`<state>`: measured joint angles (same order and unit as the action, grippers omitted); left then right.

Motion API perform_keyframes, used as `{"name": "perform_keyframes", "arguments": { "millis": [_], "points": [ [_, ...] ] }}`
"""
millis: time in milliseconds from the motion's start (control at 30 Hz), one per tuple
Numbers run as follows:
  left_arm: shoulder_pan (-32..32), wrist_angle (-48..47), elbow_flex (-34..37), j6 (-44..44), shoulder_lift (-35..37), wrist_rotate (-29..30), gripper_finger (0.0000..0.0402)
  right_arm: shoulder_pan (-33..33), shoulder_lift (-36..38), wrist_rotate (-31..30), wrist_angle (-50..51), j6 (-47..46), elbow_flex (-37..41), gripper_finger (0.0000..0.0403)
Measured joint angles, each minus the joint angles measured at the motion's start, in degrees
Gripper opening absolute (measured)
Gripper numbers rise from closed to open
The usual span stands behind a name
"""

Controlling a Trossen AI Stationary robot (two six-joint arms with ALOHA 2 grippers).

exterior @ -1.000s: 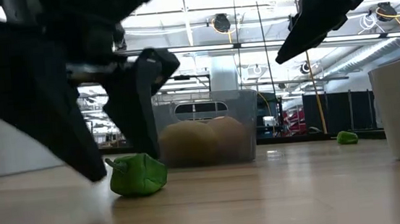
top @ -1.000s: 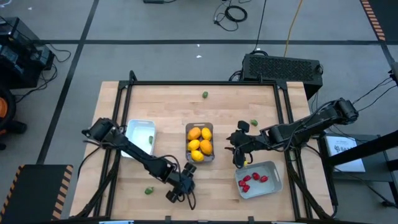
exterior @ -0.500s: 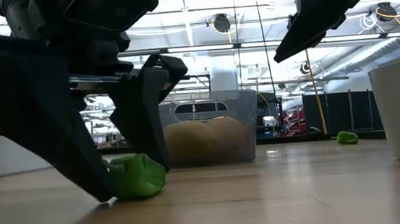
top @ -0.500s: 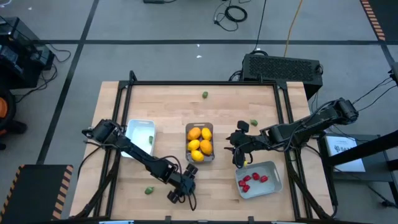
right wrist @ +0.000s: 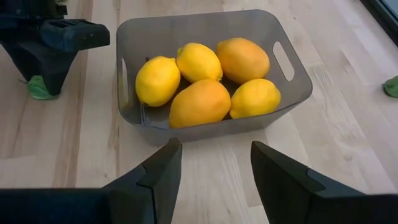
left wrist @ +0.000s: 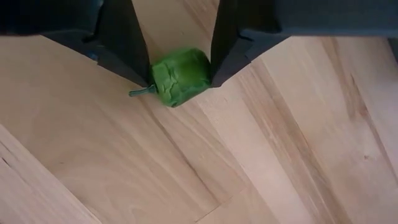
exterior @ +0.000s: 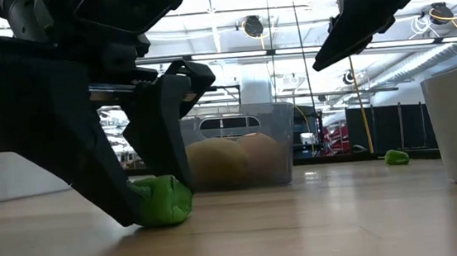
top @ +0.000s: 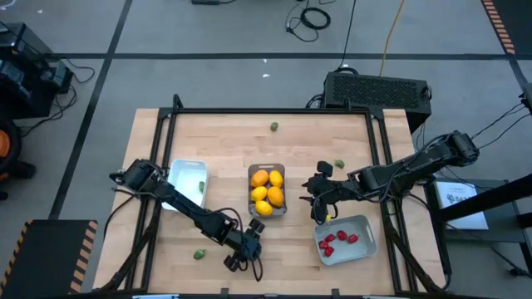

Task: Sort produce into baskets
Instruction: Put the green chili pepper into the white bin

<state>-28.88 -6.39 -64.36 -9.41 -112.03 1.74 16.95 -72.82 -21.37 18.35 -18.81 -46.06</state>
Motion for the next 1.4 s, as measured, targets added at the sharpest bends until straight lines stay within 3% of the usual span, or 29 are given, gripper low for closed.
{"name": "perform_keyframes", "arguments": {
  "millis": [267,367,567,800,900,1133,1400],
  "points": [
    [0.0,-0.61,-0.03,2.44,0.47,0.03,0.013,0.02,0.0,0.26,-0.07,-0.04,0.0,0.0183],
    [0.19,-6.43,-1.45,6.11,3.08,1.68,0.0129,0.02,0.0,0.26,-0.07,-0.04,0.0,0.0183],
    [1.76,-29.68,-4.91,13.55,12.63,6.0,0.0128,0.02,0.0,0.26,-0.11,-0.04,0.0,0.0183],
    [3.99,-62.64,-4.98,31.45,26.57,10.57,0.0128,0.02,0.0,0.24,-0.15,-0.04,0.0,0.0183],
    [4.99,-71.74,-4.64,39.38,31.42,13.23,0.0128,0.02,0.0,0.24,-0.19,-0.02,0.0,0.0183],
    [5.7,-78.91,-1.63,49.89,38.05,17.66,0.0137,0.02,0.0,0.36,-0.11,-1.15,0.0,0.0183],
    [7.0,-83.26,3.61,53.99,38.62,13.94,0.0215,0.65,0.0,0.48,0.15,-1.25,0.0,0.0183]
  ]
}}
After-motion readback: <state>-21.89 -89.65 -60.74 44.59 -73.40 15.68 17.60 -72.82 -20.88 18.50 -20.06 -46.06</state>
